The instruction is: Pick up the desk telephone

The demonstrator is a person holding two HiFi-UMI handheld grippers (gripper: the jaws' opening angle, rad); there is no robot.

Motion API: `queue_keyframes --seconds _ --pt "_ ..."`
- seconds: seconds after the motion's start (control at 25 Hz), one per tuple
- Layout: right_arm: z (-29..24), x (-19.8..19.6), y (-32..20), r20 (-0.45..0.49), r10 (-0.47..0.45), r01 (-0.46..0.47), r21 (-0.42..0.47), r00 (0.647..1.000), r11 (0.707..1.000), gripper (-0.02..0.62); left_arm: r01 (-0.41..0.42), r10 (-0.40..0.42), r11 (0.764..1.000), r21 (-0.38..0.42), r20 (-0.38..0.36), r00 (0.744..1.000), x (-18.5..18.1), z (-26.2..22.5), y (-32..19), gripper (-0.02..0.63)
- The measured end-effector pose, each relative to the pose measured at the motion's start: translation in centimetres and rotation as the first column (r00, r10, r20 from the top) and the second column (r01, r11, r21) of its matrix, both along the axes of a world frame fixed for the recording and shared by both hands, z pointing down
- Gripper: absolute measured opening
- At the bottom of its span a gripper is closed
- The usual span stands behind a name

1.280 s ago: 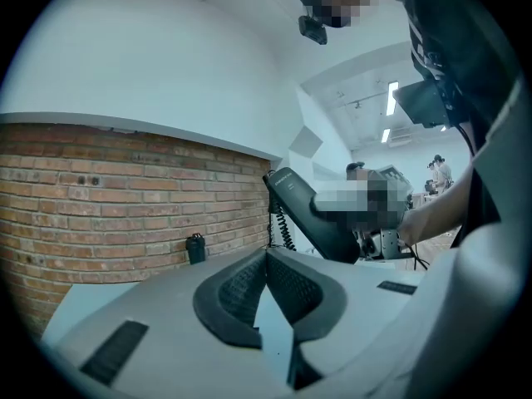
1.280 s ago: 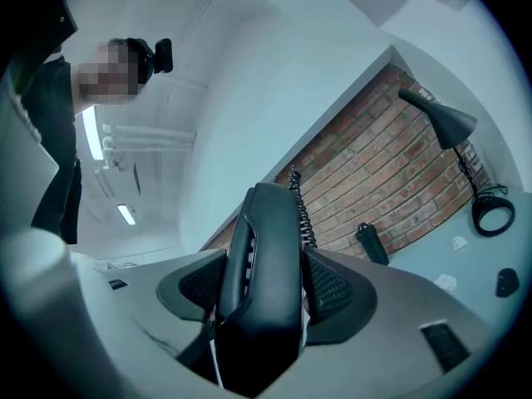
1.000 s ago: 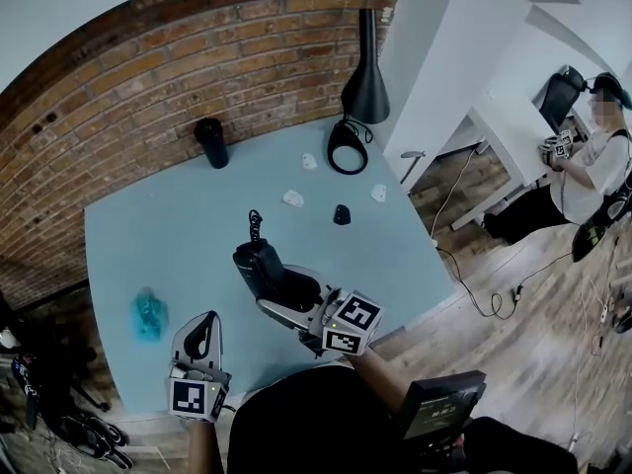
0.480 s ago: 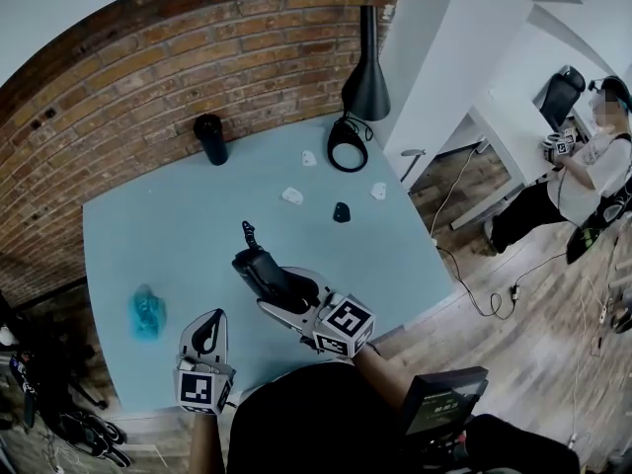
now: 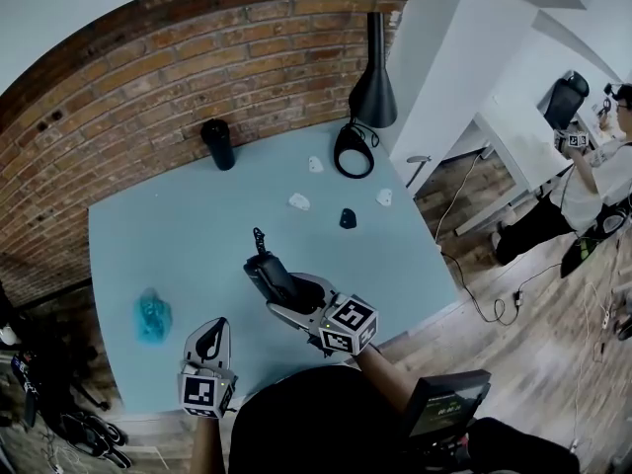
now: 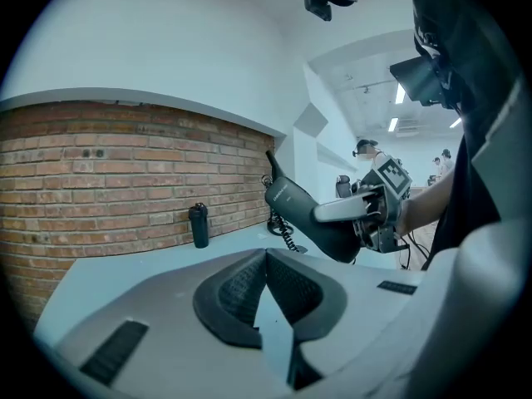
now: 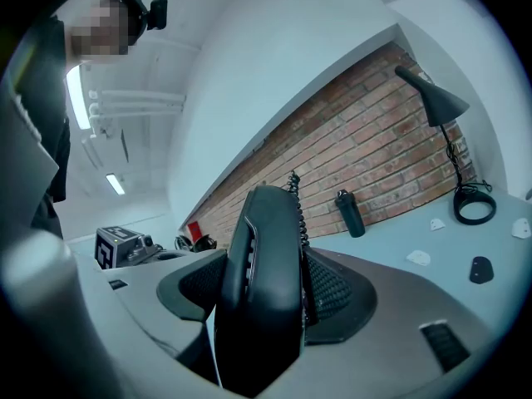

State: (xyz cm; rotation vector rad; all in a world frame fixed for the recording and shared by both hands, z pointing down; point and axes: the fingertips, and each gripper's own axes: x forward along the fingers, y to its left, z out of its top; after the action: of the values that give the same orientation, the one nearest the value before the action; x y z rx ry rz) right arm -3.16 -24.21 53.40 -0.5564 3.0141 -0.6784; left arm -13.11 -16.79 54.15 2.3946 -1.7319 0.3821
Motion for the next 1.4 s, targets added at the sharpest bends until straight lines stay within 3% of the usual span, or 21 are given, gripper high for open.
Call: queue_keyframes --seconds 1.4 --pt "3.0 0.5 0.8 -0.04 -0.052 0.05 -0.061 0.998 0.997 0.293 -0.015 0.014 0.999 -0.04 -0.013 1.0 1.6 2.2 -0.6 0.014"
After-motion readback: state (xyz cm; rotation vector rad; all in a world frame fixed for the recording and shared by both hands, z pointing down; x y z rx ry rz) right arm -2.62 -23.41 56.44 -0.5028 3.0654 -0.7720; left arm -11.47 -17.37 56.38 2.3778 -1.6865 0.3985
